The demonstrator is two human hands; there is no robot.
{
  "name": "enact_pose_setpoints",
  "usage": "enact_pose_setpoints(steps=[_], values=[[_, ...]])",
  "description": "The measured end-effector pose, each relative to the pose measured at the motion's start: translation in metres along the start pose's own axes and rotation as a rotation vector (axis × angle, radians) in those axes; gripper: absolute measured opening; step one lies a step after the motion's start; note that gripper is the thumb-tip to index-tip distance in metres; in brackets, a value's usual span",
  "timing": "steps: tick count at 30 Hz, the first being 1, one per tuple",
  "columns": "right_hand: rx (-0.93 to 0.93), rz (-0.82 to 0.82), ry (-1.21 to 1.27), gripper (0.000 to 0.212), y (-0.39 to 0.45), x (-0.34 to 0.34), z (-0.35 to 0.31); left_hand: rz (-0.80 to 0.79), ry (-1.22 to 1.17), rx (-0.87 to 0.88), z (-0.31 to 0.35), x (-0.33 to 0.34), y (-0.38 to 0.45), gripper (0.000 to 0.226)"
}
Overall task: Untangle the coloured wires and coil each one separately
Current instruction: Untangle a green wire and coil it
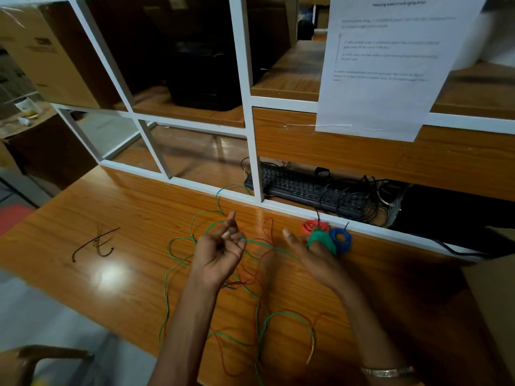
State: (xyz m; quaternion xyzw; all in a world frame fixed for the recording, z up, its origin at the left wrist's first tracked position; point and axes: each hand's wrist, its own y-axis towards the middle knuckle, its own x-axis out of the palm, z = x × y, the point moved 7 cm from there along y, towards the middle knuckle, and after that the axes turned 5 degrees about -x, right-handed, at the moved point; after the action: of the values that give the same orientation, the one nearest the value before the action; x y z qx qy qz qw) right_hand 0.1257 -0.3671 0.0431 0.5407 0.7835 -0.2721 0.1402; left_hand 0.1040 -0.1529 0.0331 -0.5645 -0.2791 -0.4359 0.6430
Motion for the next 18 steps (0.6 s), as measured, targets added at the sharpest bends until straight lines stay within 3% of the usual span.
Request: enact_pose_setpoints(steps=[3,5,10,14,18], values=[[-0.065,-0.220,-0.214,0.071,-0.013,0.029,-0.012,-0.061,-0.036,0.045,0.007,0.017,0.003,0.067],[-0.133,-0.387,-0.318,0.076,-0.017,0.052,-0.012,-0.027,-0.051,0.063,0.011,0.019,0.005,0.054],[-0.123,-0.873,0.027,0.087,-0.042,0.080,-0.026,0.062,-0.047,0.019,0.013,0.006,0.009,0.045],[-0.293,-1.089,0.585,0.074,-0.057,0.064,-0.044,0.064,-0.097,-0.064,0.008,-0.014,0.014,0.037],[-0.476,-0.937,1.510,0.066,-0.030,0.021,-0.054,-0.014,-0.205,-0.094,0.011,-0.024,0.011,0.038]])
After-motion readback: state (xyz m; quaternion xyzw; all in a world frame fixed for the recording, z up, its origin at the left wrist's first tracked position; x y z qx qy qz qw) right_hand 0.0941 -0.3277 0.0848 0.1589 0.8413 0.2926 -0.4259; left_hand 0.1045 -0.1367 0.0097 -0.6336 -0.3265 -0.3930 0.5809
